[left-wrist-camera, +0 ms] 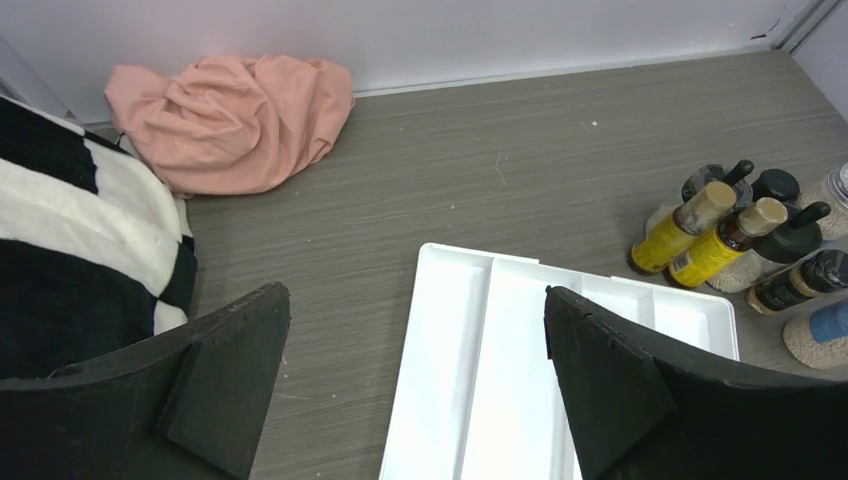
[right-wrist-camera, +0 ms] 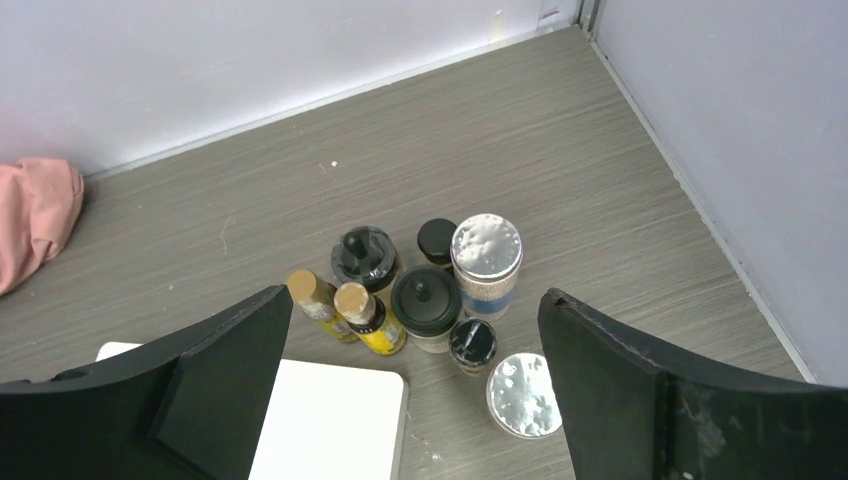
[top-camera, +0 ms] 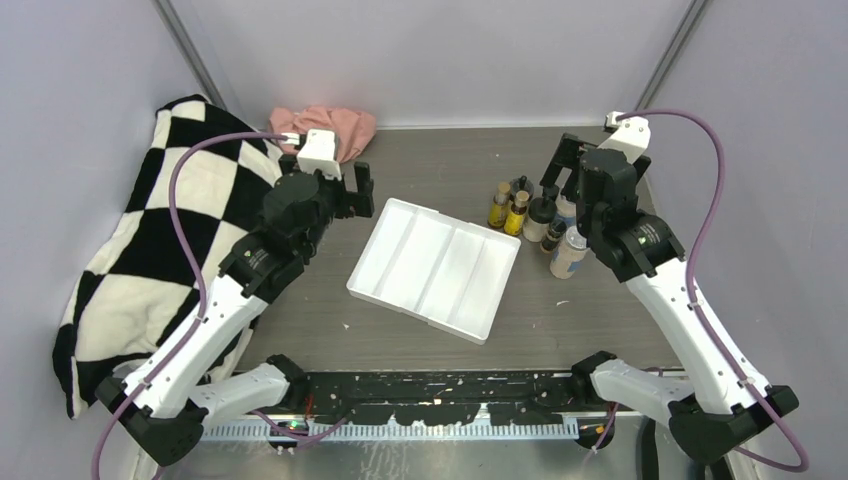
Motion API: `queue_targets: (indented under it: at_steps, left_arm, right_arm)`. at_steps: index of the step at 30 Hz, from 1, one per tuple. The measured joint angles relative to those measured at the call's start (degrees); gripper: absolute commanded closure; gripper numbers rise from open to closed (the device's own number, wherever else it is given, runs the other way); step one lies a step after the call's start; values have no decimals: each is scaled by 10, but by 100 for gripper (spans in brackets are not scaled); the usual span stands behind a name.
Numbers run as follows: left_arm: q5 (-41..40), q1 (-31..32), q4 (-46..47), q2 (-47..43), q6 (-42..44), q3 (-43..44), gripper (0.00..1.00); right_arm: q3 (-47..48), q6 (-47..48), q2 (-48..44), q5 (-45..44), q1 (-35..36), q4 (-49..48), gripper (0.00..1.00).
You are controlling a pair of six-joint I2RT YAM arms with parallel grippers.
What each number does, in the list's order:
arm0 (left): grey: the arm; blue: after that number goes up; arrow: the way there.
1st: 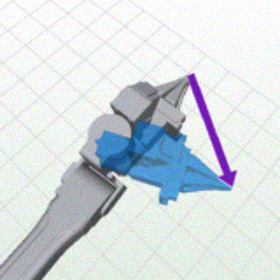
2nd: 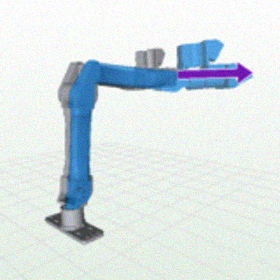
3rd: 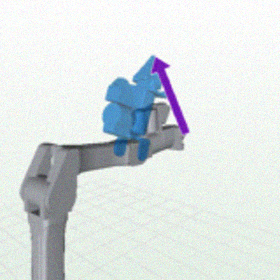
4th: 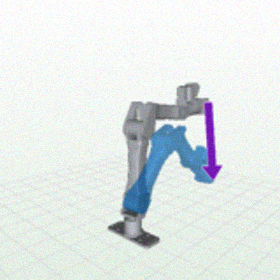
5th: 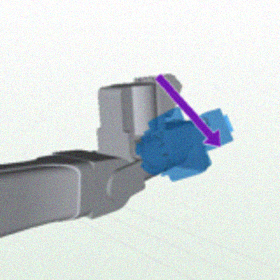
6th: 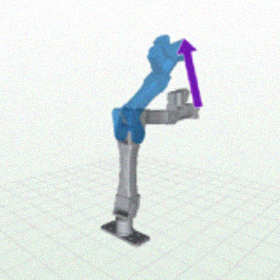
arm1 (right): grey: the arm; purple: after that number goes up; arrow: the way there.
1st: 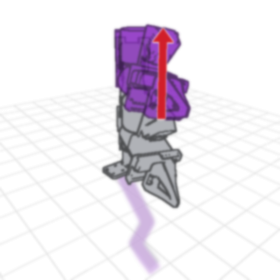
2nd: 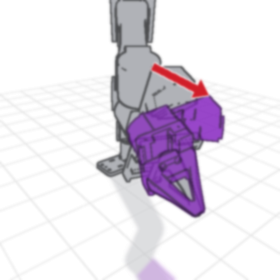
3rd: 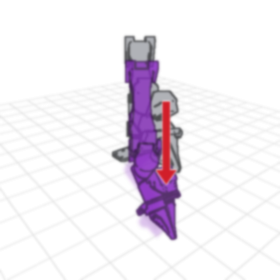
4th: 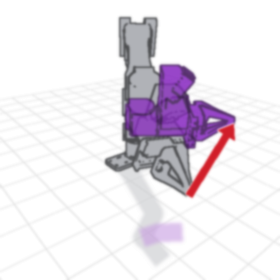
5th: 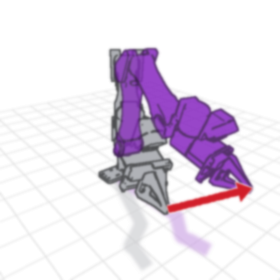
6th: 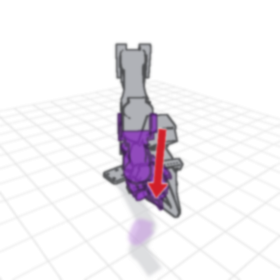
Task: Organize the condiment bottles
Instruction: Pick up the bottle from the center of the board.
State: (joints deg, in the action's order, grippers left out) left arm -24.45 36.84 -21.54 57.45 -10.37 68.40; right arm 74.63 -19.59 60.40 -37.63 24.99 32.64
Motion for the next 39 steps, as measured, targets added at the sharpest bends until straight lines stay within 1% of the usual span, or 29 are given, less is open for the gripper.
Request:
queue_targets:
  at_steps: [5, 9, 12, 20, 25, 27, 34, 36, 39]
  left_arm:
    - [0, 2, 3, 3, -6, -6, 0]
    - [4, 3, 7, 23, -13, -6, 0]
    - [10, 5, 7, 41, -16, -6, 0]
    - [24, 23, 8, 95, -31, -1, 0]
    - [42, 41, 20, 124, -36, -1, 0]
    - [63, 48, 39, 136, -36, -2, 0]
    - [176, 74, 136, 193, -7, -9, 0]
    - [205, 78, 152, 211, 3, -10, 4]
    - [243, 83, 179, 225, 19, -22, 5]
  right_arm:
    - [-40, 5, -35, 2, 2, -11, 0]
    - [-66, 16, -78, 2, 2, -19, 0]
    - [-69, 21, -99, -10, 2, -17, 3]
    - [-65, 0, -85, -71, 2, 46, 4]
    - [-108, -21, -102, -77, 2, 64, 4]
    - [-115, -27, -112, -76, 2, 66, 4]
    - [-115, -37, -124, -68, 2, 60, 3]
    - [-117, -38, -124, -65, 2, 58, 3]
    - [-124, -39, -125, -60, 2, 44, 2]
